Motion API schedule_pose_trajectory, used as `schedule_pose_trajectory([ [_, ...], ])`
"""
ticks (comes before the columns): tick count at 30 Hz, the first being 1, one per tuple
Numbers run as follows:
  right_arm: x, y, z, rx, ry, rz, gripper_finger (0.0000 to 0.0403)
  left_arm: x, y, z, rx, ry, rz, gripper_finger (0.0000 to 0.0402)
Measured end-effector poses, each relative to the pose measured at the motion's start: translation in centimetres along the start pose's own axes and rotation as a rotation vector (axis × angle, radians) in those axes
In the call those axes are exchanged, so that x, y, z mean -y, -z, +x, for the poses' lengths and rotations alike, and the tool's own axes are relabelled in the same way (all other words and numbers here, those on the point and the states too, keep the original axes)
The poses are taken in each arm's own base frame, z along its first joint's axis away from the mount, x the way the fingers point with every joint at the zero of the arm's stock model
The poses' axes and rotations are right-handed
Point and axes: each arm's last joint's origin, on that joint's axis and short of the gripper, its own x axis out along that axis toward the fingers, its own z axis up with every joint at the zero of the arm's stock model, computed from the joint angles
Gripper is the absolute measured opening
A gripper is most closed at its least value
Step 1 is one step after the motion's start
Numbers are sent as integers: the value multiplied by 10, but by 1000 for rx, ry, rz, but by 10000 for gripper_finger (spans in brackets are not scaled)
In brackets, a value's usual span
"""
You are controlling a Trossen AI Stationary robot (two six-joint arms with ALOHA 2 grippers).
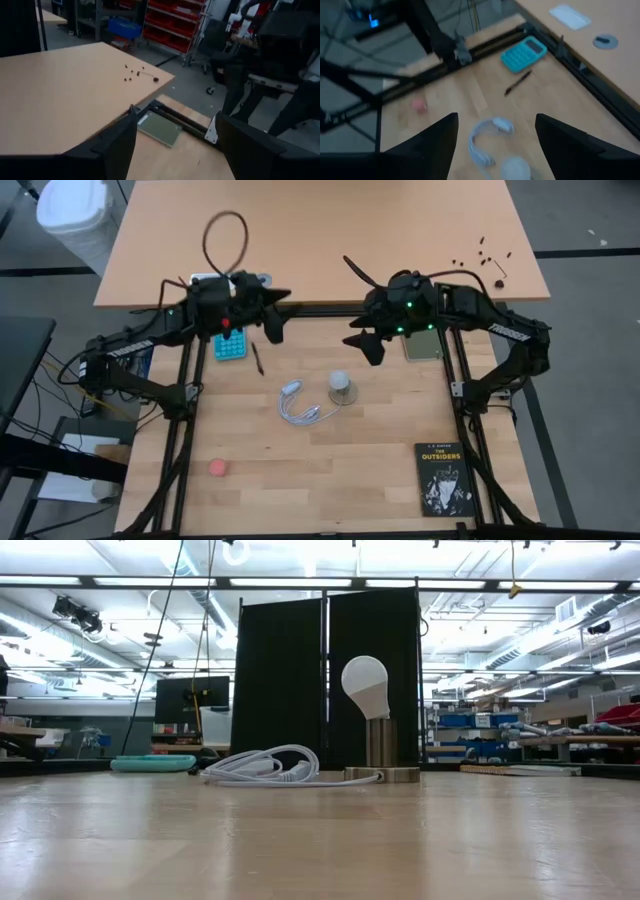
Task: Screw lightbulb
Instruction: Insert the white lightbulb into the desk lamp
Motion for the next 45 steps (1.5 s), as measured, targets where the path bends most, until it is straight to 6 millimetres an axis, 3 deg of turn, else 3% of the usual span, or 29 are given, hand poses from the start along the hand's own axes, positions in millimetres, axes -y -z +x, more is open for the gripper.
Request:
schedule_pose_trajectory([
  [2,1,-5,-3,-35,-11,-26,281,1,-5,-3,-14,9,6,275],
  [7,3,-7,12,-154,-68,-91,294,1,15,11,-169,31,40,275],
  [14,11,4,68,-329,-63,-210,305,1,53,42,-330,73,-13,276],
  [21,15,13,106,-421,-79,-288,302,4,84,52,-407,110,16,274],
  [28,18,16,120,-381,-77,-331,302,2,119,51,-463,108,69,273],
  [39,31,54,148,-516,-46,-323,298,-17,183,55,-535,91,113,272],
  [45,34,59,156,-489,-44,-306,293,-26,209,53,-556,66,74,272],
])
